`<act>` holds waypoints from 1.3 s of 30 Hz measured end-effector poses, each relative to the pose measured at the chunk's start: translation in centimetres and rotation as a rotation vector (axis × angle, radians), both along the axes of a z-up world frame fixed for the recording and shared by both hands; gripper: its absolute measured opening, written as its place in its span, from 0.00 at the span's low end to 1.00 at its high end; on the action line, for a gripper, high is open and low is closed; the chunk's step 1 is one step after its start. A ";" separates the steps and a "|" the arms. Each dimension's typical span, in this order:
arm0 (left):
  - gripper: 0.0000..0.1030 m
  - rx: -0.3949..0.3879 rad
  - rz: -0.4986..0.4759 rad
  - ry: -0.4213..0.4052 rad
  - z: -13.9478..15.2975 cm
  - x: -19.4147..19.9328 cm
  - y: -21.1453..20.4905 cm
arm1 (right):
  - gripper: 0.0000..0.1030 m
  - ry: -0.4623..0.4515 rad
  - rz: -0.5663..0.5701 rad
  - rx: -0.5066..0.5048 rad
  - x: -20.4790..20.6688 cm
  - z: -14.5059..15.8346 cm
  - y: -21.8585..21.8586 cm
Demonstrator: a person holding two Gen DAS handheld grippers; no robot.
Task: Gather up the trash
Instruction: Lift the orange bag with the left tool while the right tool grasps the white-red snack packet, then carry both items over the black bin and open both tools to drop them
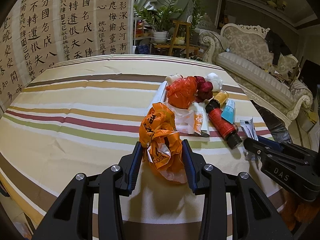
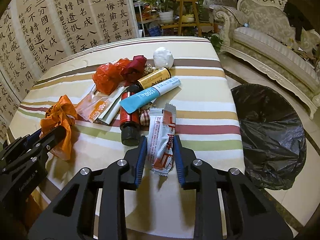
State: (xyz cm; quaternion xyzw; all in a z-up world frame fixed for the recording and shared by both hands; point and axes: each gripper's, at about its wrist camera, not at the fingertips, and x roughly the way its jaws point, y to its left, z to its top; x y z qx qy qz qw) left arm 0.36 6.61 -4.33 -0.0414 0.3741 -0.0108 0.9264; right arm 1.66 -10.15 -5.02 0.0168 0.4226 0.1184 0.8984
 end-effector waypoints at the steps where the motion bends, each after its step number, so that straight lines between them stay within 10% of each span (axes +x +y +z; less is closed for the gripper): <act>1: 0.39 0.000 0.001 -0.002 0.1 0.0 0.0 | 0.25 -0.004 -0.002 0.002 -0.1 0.1 -0.1; 39: 0.39 0.025 -0.309 -0.066 2.3 5.1 -18.3 | 0.25 -0.141 -0.336 -0.029 1.2 0.8 -19.1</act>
